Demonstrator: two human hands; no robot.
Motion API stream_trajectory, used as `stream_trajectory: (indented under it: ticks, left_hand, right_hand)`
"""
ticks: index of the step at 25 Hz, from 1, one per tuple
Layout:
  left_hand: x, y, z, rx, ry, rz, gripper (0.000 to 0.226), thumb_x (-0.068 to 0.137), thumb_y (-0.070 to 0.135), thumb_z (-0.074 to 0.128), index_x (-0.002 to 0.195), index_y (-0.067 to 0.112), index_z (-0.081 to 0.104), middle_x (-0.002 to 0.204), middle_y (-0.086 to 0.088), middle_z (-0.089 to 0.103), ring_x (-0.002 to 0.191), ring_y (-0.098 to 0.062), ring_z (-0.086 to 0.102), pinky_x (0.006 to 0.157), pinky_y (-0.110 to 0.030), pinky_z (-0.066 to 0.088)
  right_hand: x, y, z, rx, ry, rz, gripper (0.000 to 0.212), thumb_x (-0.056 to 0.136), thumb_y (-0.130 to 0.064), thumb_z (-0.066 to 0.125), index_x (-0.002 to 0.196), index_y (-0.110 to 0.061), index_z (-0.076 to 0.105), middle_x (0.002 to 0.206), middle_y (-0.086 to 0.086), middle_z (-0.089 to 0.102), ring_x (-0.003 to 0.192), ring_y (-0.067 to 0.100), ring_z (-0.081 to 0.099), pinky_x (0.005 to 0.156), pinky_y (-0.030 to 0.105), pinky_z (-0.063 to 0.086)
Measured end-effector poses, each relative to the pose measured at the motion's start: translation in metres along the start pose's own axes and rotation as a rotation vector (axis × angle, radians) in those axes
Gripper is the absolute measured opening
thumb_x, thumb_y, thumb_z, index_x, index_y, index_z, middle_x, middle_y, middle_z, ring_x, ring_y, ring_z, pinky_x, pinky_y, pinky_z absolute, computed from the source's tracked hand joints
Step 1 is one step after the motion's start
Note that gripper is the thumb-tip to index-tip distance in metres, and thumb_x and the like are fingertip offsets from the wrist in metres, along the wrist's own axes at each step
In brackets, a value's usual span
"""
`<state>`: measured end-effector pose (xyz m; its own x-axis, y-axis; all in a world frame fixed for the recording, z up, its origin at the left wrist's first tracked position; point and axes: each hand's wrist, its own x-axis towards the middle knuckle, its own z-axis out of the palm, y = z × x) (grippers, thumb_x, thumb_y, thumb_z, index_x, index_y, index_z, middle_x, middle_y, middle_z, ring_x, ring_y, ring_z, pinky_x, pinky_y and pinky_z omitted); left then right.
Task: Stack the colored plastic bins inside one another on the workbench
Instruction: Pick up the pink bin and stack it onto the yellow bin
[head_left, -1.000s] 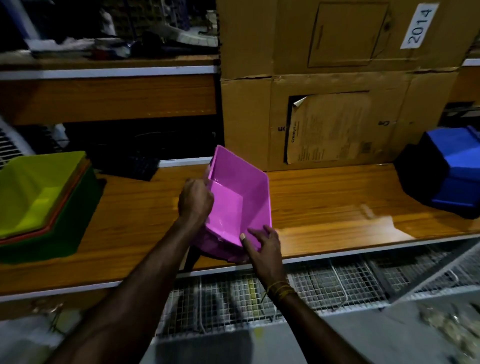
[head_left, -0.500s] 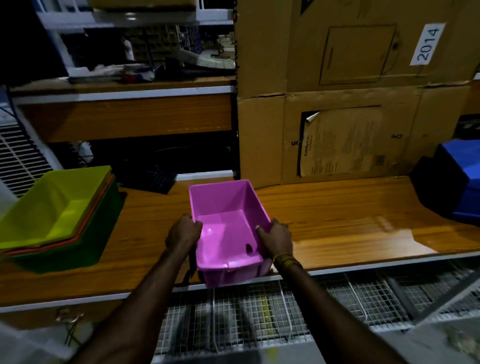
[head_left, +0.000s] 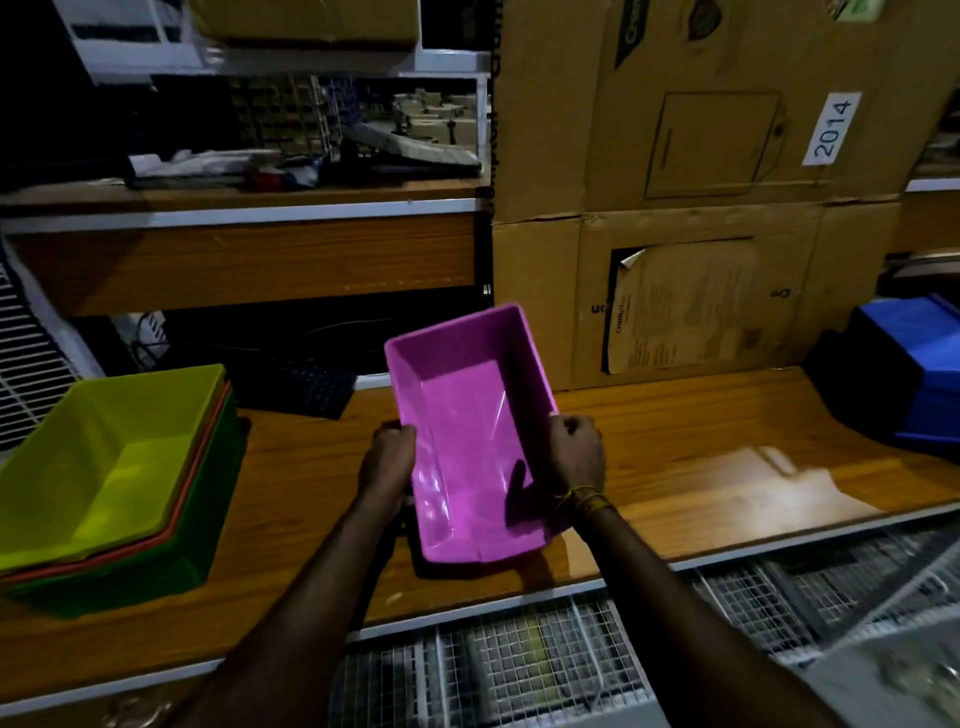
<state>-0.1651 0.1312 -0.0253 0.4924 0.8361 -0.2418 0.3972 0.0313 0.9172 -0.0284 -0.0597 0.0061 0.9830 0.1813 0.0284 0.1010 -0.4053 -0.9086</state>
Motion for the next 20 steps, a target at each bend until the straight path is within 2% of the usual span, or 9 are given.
stream_trajectory:
  ticks: [2,4,7,9,12,14,16,18,20]
  left_hand:
    - [-0.025,0.022,-0.008,-0.102,0.043,-0.006,0.04,0.066,0.059,0.049,0.099,0.038,0.056,0.102,-0.025,0.067,0.077,-0.045,0.067,0.056,-0.049,0.054]
    - [-0.042,0.029,-0.012,-0.171,-0.005,0.004,0.049,0.075,0.061,0.048,0.123,0.053,0.039,0.109,-0.013,0.064,0.087,-0.046,0.067,0.056,-0.053,0.057]
    - [-0.045,0.021,-0.017,-0.209,-0.044,-0.014,0.061,0.079,0.065,0.048,0.135,0.054,0.026,0.118,-0.006,0.06,0.089,-0.042,0.067,0.057,-0.06,0.057]
    - [-0.035,0.015,-0.021,-0.172,-0.039,-0.032,0.058,0.083,0.062,0.049,0.135,0.038,0.037,0.113,-0.009,0.062,0.088,-0.039,0.068,0.058,-0.057,0.058]
    - [-0.022,0.005,-0.027,-0.056,-0.032,-0.036,0.048,0.078,0.053,0.049,0.114,0.022,0.056,0.097,-0.016,0.068,0.077,-0.036,0.069,0.054,-0.057,0.058]
    - [-0.023,-0.003,-0.027,0.021,-0.054,-0.036,0.039,0.074,0.041,0.049,0.108,0.022,0.054,0.091,-0.02,0.067,0.069,-0.038,0.069,0.048,-0.056,0.057]
    - [-0.032,-0.016,-0.022,0.02,-0.102,-0.061,0.033,0.076,0.029,0.047,0.109,0.025,0.049,0.084,-0.024,0.068,0.06,-0.04,0.069,0.049,-0.051,0.058]
    - [-0.032,-0.032,-0.015,-0.011,-0.15,-0.101,0.035,0.077,0.026,0.047,0.112,0.024,0.047,0.085,-0.026,0.068,0.055,-0.04,0.069,0.051,-0.053,0.059]
    - [-0.02,-0.052,-0.009,-0.032,-0.14,-0.112,0.04,0.076,0.029,0.049,0.115,0.022,0.047,0.088,-0.025,0.069,0.055,-0.04,0.07,0.053,-0.057,0.058]
  right_hand:
    - [0.002,-0.018,0.004,-0.006,0.063,-0.119,0.041,0.087,-0.052,0.047,0.114,-0.025,0.064,0.109,0.012,0.062,0.103,0.031,0.058,0.089,0.049,0.05]
    - [0.004,-0.033,0.004,-0.055,0.076,-0.159,0.041,0.091,-0.052,0.047,0.121,-0.029,0.064,0.112,0.013,0.059,0.104,0.031,0.057,0.09,0.048,0.05]
    - [0.006,-0.039,0.009,-0.072,0.013,-0.195,0.043,0.085,-0.053,0.051,0.117,-0.029,0.066,0.111,0.01,0.064,0.103,0.03,0.061,0.087,0.046,0.053]
    - [0.007,-0.033,0.012,-0.084,-0.032,-0.19,0.049,0.072,-0.048,0.054,0.115,-0.029,0.067,0.106,0.008,0.071,0.097,0.029,0.066,0.082,0.046,0.056]
    - [0.009,-0.022,0.014,-0.162,-0.107,-0.145,0.047,0.067,-0.029,0.058,0.112,-0.021,0.07,0.103,0.01,0.075,0.096,0.029,0.069,0.081,0.041,0.057]
    - [0.012,-0.012,0.014,-0.229,-0.149,-0.113,0.04,0.072,-0.02,0.062,0.11,-0.021,0.072,0.102,0.008,0.075,0.097,0.028,0.07,0.081,0.04,0.056]
    - [0.027,0.007,0.018,-0.318,-0.205,-0.131,0.044,0.069,-0.017,0.06,0.11,-0.026,0.071,0.104,0.007,0.075,0.099,0.028,0.07,0.081,0.042,0.056]
    - [0.036,0.016,0.021,-0.393,-0.274,-0.129,0.048,0.068,-0.017,0.059,0.113,-0.027,0.07,0.111,0.007,0.074,0.105,0.028,0.068,0.086,0.041,0.055]
    - [0.031,0.018,0.021,-0.422,-0.329,-0.156,0.045,0.078,-0.012,0.064,0.122,-0.018,0.067,0.122,0.009,0.069,0.113,0.027,0.065,0.091,0.036,0.05]
